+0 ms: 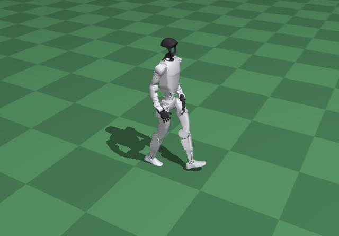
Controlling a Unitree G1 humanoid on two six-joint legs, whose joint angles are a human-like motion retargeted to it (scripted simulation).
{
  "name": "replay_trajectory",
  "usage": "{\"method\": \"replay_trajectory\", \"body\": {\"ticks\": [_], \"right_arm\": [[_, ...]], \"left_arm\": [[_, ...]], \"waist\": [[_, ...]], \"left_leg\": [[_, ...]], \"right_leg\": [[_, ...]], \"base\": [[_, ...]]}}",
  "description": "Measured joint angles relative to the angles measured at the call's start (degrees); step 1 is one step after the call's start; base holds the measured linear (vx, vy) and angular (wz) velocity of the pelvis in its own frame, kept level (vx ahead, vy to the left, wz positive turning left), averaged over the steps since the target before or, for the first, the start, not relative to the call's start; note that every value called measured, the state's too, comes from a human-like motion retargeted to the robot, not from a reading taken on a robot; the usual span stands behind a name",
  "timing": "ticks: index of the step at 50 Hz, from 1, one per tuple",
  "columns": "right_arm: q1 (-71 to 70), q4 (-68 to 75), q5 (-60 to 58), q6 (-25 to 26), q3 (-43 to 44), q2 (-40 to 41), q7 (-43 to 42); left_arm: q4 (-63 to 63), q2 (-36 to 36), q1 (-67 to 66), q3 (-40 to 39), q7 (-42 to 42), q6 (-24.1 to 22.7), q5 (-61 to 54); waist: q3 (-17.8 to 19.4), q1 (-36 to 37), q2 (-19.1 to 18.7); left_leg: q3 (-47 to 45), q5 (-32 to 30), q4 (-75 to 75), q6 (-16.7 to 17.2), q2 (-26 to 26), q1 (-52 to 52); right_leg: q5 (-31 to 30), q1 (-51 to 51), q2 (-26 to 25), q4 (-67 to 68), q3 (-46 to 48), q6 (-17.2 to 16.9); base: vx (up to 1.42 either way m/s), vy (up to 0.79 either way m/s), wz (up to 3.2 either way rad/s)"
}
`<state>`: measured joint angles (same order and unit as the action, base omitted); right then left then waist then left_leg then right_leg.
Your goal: Walk run
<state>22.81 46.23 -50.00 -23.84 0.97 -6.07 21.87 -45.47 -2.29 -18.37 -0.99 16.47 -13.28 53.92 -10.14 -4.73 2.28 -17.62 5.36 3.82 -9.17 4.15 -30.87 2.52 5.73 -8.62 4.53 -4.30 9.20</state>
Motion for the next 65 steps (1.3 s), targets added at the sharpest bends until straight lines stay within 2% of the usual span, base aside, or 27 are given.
{"method": "replay_trajectory", "body": {"ticks": [3, 5, 8, 10, 12, 14, 18, 20, 22, 25, 27, 31, 32, 33, 35, 37, 40, 42, 43, 45, 47, 48, 50, 53, 57, 62, 65], "right_arm": [[0.0, 1.6, -0.5, 0.4, 0.6, 0.3, 0.6], [-0.3, 2.5, 0.1, 0.7, 1.1, 0.9, 0.2], [-1.7, 2.6, -0.5, 0.1, 0.4, 1.0, -3.1], [-2.2, 1.6, -2.0, -0.9, -0.5, 0.8, -5.6], [-2.3, 0.6, -2.8, -1.6, -0.6, 0.8, -8.1], [-2.2, 0.0, -0.3, -2.6, 0.6, 1.3, -9.8], [-1.9, -1.8, 8.0, -7.2, 1.6, 1.1, -11.8], [-1.6, -2.8, 9.3, -9.1, 1.2, 0.5, -12.9], [-1.4, -3.2, 8.7, -9.6, 0.9, 0.4, -12.9], [-1.2, -3.2, 6.5, -8.2, 0.6, 0.7, -10.9], [-0.9, -3.1, 5.4, -7.0, 0.4, 0.8, -10.0], [-0.8, -2.4, 5.6, -5.8, -0.6, 0.3, -11.4], [-0.8, -2.3, 6.0, -5.6, -0.8, 0.2, -11.6], [-1.0, -2.0, 6.6, -5.5, -0.9, 0.3, -11.3], [-1.0, -1.8, 7.8, -5.2, -0.9, 0.4, -9.9], [-1.2, -2.0, 9.8, -4.4, -0.5, 0.6, -8.9], [-1.4, -2.6, 11.7, -3.8, 0.4, 1.1, -6.4], [-2.6, -2.9, 10.2, -3.1, 1.6, 0.4, -3.5], [-3.0, -3.0, 8.9, -2.4, 1.7, -0.1, -3.0], [-3.4, -3.0, 7.1, -1.5, 0.9, -0.8, -3.6], [-3.0, -1.7, 7.1, -2.1, 0.5, -0.3, -3.6], [-2.9, -0.9, 7.4, -2.2, 0.6, 0.1, -3.1], [-2.6, 0.3, 7.8, -1.7, 0.7, 0.3, -2.0], [-2.2, 0.9, 6.5, -0.6, 0.9, 0.1, -1.0], [-1.8, 1.7, 5.1, 0.3, 1.2, 0.1, -0.3], [-1.5, 2.3, 4.9, 1.3, 1.6, 0.4, 0.9], [-1.7, 2.7, 4.8, 1.8, 2.4, 0.9, 1.0]], "left_arm": [[-0.7, 0.7, 0.1, -1.4, -2.7, -0.8, -1.5], [-1.2, 1.1, 0.0, -2.3, -2.7, -1.5, -2.3], [-1.4, -1.1, 0.6, -1.4, 0.3, -1.3, -1.2], [-1.6, -3.3, 1.6, -0.1, 1.5, -1.6, 0.0], [-2.7, -4.1, 2.5, 0.2, 3.6, -2.7, 1.0], [-4.0, -4.1, 3.1, 0.6, 5.5, -2.6, 1.3], [-4.7, -3.5, 3.0, 2.0, 6.0, -2.0, 0.3], [-4.6, -3.0, 2.3, 2.0, 5.3, -2.0, 0.5], [-5.1, -2.5, 1.6, 1.6, 4.8, -1.7, 1.0], [-6.9, -1.4, 0.9, 0.6, 5.4, -0.9, 1.0], [-8.0, -1.0, 1.0, 0.1, 5.8, -0.1, 0.8], [-8.8, -1.1, 1.2, 0.3, 5.7, 0.2, 2.1], [-8.9, -1.3, 1.2, 0.6, 5.3, 0.0, 2.4], [-9.2, -1.5, 1.1, 0.9, 4.9, -0.3, 2.7], [-10.0, -1.9, 0.9, 1.4, 4.8, -0.4, 3.1], [-11.0, -1.8, 1.0, 0.9, 5.7, 0.1, 3.0], [-11.5, -0.8, 0.8, -1.1, 7.2, 0.7, 2.1], [-11.1, -0.2, 1.7, -1.3, 7.1, 0.8, 1.5], [-10.8, -0.3, 2.2, -1.1, 6.6, 0.7, 1.0], [-9.8, -0.9, 2.8, -0.4, 5.0, 0.3, 0.9], [-8.5, -1.7, 2.2, 0.0, 2.1, -0.4, 2.7], [-7.8, -2.0, 2.0, 0.0, 0.7, -0.5, 3.4], [-6.9, -1.5, 1.8, -1.0, -1.3, -1.0, 2.6], [-6.3, 0.0, 1.8, -2.3, -3.5, -2.6, -1.6], [-4.5, 0.2, 2.1, -2.4, -5.6, -4.1, -1.9], [-4.5, 0.1, 2.1, -1.7, -4.7, -3.9, 0.1], [-5.2, 0.0, 2.3, -1.9, -3.2, -2.9, 1.3]], "waist": [[-1.3, 3.6, 0.5], [-2.3, 3.0, 0.9], [-1.3, 0.1, -1.5], [0.1, -1.2, -3.3], [1.4, -1.0, -5.6], [2.7, -1.9, -7.1], [4.4, -5.7, -9.1], [4.8, -6.4, -8.4], [5.0, -6.8, -6.7], [4.9, -7.2, -4.4], [4.7, -7.8, -4.2], [3.3, -8.1, -4.6], [3.0, -8.3, -4.6], [2.7, -8.7, -4.7], [2.0, -9.7, -5.5], [1.0, -11.2, -6.5], [-0.7, -11.2, -7.4], [-1.3, -11.4, -6.3], [-1.4, -12.1, -5.4], [-1.5, -12.9, -3.1], [-1.4, -11.7, -1.5], [-1.0, -11.2, -1.1], [-0.4, -9.4, 0.5], [0.2, -5.2, 1.9], [1.6, -1.6, 0.6], [2.5, -0.2, -0.2], [1.7, -1.0, -0.5]], "left_leg": [[-0.7, -5.6, 1.3, 0.7, -0.8, 1.4], [0.4, -6.8, 3.5, 2.0, -1.6, 2.4], [4.8, -4.3, 6.9, 1.3, -2.7, 4.5], [4.7, -2.3, 6.9, 1.4, -3.9, 8.3], [5.8, -0.7, 6.2, 1.9, -5.2, 11.3], [5.9, 0.2, 5.1, 2.7, -5.6, 14.4], [6.1, 1.9, 2.3, 3.8, -4.6, 20.2], [5.3, 3.1, 1.2, 3.9, -3.0, 22.9], [5.7, 4.3, 0.4, 3.7, -0.5, 25.6], [7.2, 6.0, -0.2, 3.7, 2.5, 29.5], [9.0, 7.0, -0.3, 3.9, 3.0, 31.6], [10.9, 8.4, 0.6, 4.6, 3.2, 33.7], [11.4, 8.5, 1.1, 5.0, 3.4, 34.2], [12.2, 8.1, 1.7, 5.7, 3.5, 34.6], [13.9, 6.0, 3.3, 7.9, 2.9, 35.4], [16.2, 0.5, 5.9, 12.2, 2.0, 35.7], [17.0, -15.1, 13.1, 21.8, 0.5, 34.5], [14.4, -25.1, 21.9, 24.2, 3.1, 29.7], [12.1, -28.4, 27.4, 24.2, 3.9, 27.0], [12.4, -33.6, 36.5, 24.2, 5.0, 22.5], [14.7, -28.3, 42.1, 23.5, 3.6, 18.8], [12.7, -24.5, 45.0, 21.4, 0.0, 16.7], [8.1, -18.7, 46.8, 15.7, -3.6, 12.6], [6.4, -11.3, 41.2, 8.7, -3.4, 6.8], [8.3, -10.3, 24.5, 4.8, -2.2, 2.7], [5.5, -5.9, 4.2, 2.0, -0.1, -0.4], [2.6, -1.5, -3.9, 5.1, 2.0, -1.1]], "right_leg": [[-9.0, 1.6, 1.6, 3.8, 0.8, -5.6], [-19.0, 1.3, 2.2, 8.2, 0.0, -12.0], [-29.7, -3.1, -3.3, 21.6, -4.7, -21.3], [-32.5, -6.7, -6.0, 31.0, -3.6, -24.0], [-26.7, -10.2, -7.3, 34.2, -3.6, -21.8], [-20.9, -14.4, -6.2, 36.1, -1.2, -18.1], [-12.1, -21.0, -3.2, 30.2, 0.4, -15.0], [-11.0, -23.4, -0.1, 23.4, 1.1, -15.0], [-10.6, -25.3, 2.7, 16.1, 1.8, -13.5], [-8.1, -27.8, 5.9, 5.8, 1.9, -11.7], [-7.1, -29.9, 6.5, -0.4, 2.6, -10.9], [-5.1, -32.5, 6.8, -9.3, 5.8, -13.2], [-4.8, -32.7, 6.9, -9.1, 6.8, -12.8], [-5.2, -32.8, 6.7, -7.8, 6.8, -11.0], [-6.3, -32.5, 6.2, -4.7, 7.8, -5.8], [-10.3, -31.8, 6.4, -3.1, 9.2, -5.8], [-10.6, -30.0, 5.2, -0.3, 6.2, -3.7], [-7.7, -29.9, 9.2, 3.0, 4.0, -4.0], [-6.6, -29.3, 11.8, 3.9, 5.0, -4.4], [-4.8, -27.1, 13.1, 4.4, 5.3, -3.3], [-3.5, -23.2, 10.0, 3.1, 5.0, -1.0], [-3.4, -21.3, 8.6, 2.2, 5.1, -0.3], [-3.2, -18.6, 7.4, 1.2, 3.3, 0.2], [-2.9, -15.6, 5.3, 0.1, -0.3, 1.1], [-1.3, -11.2, 1.7, -1.0, -0.8, 1.9], [1.1, -5.6, -1.0, -1.2, -3.1, 3.7], [1.6, -3.3, -1.9, -1.1, -2.2, 4.4]], "base": [[1.18, -0.02, -1.31], [0.89, -0.01, -0.58], [0.86, -0.01, 0.22], [0.85, -0.07, 0.20], [0.81, 0.05, -0.17], [0.74, 0.08, 0.41], [0.62, 0.07, 0.89], [0.71, -0.03, 0.48], [0.76, -0.12, 0.45], [0.71, -0.15, 0.54], [0.73, -0.16, 0.71], [0.86, -0.23, 0.37], [0.94, -0.32, 0.43], [0.95, -0.32, 0.55], [0.82, -0.25, 0.72], [0.87, -0.27, 0.76], [0.93, -0.29, 0.24], [0.91, 0.01, 0.45], [0.88, -0.10, 0.62], [0.68, -0.37, 0.25], [0.69, -0.71, -0.45], [0.78, -0.67, -0.58], [0.68, -0.41, -0.90], [0.67, -0.23, -1.31], [0.67, -0.17, -0.98], [0.74, -0.15, -0.66], [0.82, -0.15, -0.22]]}}
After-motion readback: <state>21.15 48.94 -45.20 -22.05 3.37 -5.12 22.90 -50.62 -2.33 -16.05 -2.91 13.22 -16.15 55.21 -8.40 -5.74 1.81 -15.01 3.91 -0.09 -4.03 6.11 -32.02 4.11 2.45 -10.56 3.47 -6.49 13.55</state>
